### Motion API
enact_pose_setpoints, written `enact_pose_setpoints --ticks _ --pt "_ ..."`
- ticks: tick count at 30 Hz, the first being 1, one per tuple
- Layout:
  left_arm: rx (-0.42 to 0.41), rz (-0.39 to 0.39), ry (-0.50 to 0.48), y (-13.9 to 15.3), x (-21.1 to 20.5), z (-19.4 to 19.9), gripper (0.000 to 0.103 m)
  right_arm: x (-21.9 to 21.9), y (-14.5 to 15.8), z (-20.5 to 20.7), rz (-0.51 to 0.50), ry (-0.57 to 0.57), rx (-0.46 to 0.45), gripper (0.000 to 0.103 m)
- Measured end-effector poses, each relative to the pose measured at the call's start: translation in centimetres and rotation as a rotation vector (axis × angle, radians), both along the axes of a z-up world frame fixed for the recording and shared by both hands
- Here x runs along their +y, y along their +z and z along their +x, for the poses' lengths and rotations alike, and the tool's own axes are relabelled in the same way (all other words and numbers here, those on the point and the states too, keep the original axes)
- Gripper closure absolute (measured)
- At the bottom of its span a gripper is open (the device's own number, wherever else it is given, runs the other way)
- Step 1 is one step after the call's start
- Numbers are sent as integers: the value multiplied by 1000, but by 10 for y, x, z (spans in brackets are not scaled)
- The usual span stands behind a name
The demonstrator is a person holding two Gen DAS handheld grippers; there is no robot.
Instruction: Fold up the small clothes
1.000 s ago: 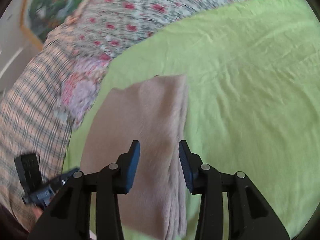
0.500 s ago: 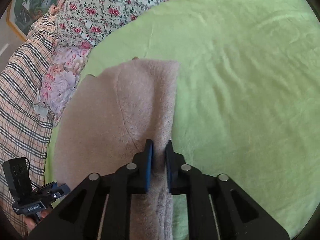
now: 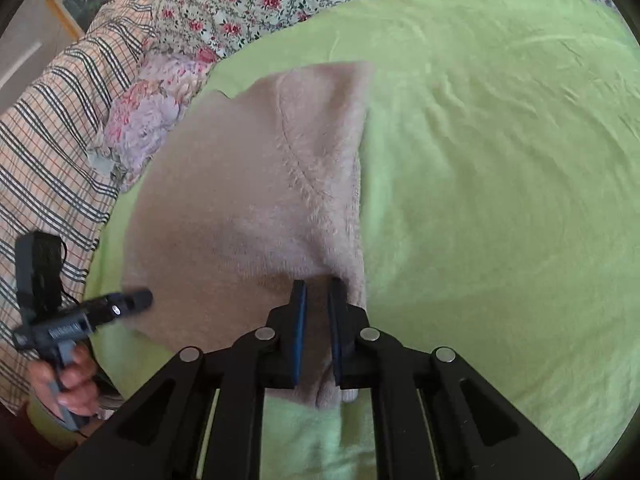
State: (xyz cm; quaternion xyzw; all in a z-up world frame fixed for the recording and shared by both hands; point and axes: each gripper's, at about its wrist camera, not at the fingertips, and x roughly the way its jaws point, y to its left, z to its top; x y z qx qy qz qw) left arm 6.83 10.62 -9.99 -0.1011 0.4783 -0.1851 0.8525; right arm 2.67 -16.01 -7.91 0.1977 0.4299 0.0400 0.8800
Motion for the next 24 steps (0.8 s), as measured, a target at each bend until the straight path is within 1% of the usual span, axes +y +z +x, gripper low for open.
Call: enact_pose_setpoints --ticks 2,6,10,11,12,14,16,18,19,20,21,24 --pt "-3 13 2 1 1 -8 59 7 7 -8 -18 15 0 89" --pt "-10 22 18 9 5 -19 59 14 16 -24 -12 23 -13 89" --pt "-42 73 25 19 2 -34 58 21 28 -40 -17 32 -24 87" --pt "-50 81 25 22 1 -37 56 21 30 -43 -17 34 -27 82" --pt "-56 87 26 23 2 -41 55 23 33 -46 -18 35 -34 76" --pt "-68 104 36 27 0 -51 41 26 37 -50 -22 38 -44 68" --pt "-85 127 46 31 0 -56 40 29 38 -53 -24 43 -48 68" --pt "-102 152 53 34 -1 -65 37 32 39 -57 -18 48 -46 67" --pt "-113 160 55 36 -2 -71 33 34 39 -59 -19 54 -44 67" --pt "-119 167 57 38 -2 -74 27 37 39 -60 -24 62 -41 65" --pt "-126 177 58 39 -1 -77 25 39 39 -63 -28 68 -41 62" --pt "-150 206 66 44 -3 -87 23 43 40 -67 -27 81 -46 55"
